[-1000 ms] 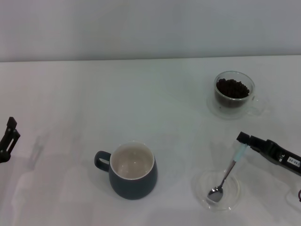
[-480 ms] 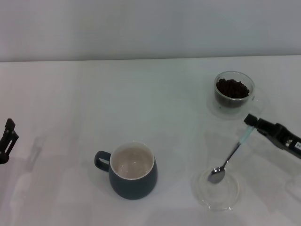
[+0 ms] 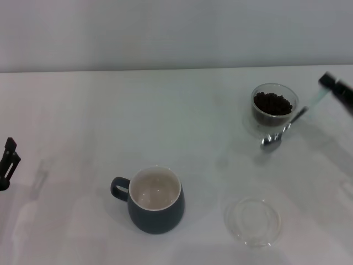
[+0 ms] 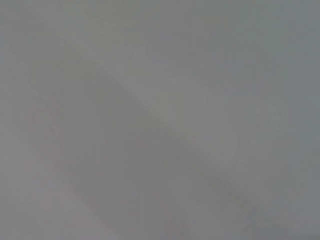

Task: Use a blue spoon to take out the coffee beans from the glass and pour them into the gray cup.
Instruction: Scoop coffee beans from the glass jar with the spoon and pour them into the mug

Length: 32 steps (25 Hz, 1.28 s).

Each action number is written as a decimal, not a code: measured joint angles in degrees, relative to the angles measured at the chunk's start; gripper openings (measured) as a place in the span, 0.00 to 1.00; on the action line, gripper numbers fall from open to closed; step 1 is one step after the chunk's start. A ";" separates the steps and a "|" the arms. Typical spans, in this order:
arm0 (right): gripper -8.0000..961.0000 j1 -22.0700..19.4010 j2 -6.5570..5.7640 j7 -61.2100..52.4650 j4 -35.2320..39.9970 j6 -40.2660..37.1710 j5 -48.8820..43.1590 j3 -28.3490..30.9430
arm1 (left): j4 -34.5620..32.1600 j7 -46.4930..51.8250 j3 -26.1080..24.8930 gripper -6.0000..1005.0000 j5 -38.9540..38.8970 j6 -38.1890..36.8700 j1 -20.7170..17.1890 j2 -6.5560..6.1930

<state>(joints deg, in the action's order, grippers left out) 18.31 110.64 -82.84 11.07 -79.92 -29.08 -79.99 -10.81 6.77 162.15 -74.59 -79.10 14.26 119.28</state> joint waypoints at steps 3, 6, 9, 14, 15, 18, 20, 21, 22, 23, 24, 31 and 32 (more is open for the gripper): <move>0.16 1.07 -0.31 2.33 2.03 0.28 -0.14 2.52 | 0.00 0.53 0.00 0.85 -0.06 0.00 0.12 0.04; 0.16 2.90 -0.53 6.63 2.88 0.60 -0.20 5.20 | -0.10 0.71 0.00 0.85 -0.06 0.00 0.18 0.07; 0.16 5.05 -0.62 12.64 3.11 2.15 -0.27 7.14 | -0.33 0.71 0.00 0.85 -0.06 0.00 0.20 0.13; 0.16 7.51 -0.46 21.66 4.40 8.85 -0.38 7.50 | -0.54 0.98 0.01 0.85 -0.06 0.00 0.23 0.17; 0.16 7.68 -0.33 23.34 4.76 9.69 -0.39 7.45 | -0.54 1.35 0.01 0.85 -0.05 0.00 0.23 0.17; 0.17 7.82 0.18 28.48 5.84 10.97 -0.51 7.31 | -0.54 2.89 0.01 0.85 -0.04 0.00 0.25 0.17; 0.17 7.81 0.30 30.37 6.01 11.63 -0.63 7.29 | -0.48 3.37 0.01 0.85 -0.02 0.00 0.33 0.17; 0.17 7.81 0.33 30.89 6.01 12.19 -0.76 7.28 | -0.43 3.50 0.01 0.85 -0.02 0.00 0.41 0.17; 0.17 7.81 0.33 31.16 6.01 12.94 -0.95 7.27 | -0.42 3.51 0.01 0.85 -0.02 0.00 0.44 0.17; 0.17 7.82 0.35 31.28 6.01 13.59 -1.18 7.25 | -0.34 3.52 0.09 0.85 0.03 0.00 0.49 0.17; 0.17 7.83 0.46 31.33 5.98 14.26 -1.47 7.23 | -0.31 3.53 0.20 0.85 0.10 0.00 0.51 0.17; 0.17 7.17 1.66 35.58 6.08 14.67 -2.01 7.32 | -0.29 3.56 0.13 0.85 0.12 0.08 0.22 0.21; 0.17 7.20 1.67 35.90 6.08 14.75 -2.01 7.27 | -0.31 3.57 0.13 0.85 0.12 0.09 0.19 0.20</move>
<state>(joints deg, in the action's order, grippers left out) 25.51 112.31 -46.94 17.15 -65.17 -31.09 -72.71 -11.12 10.34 162.28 -74.47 -79.02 14.45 119.48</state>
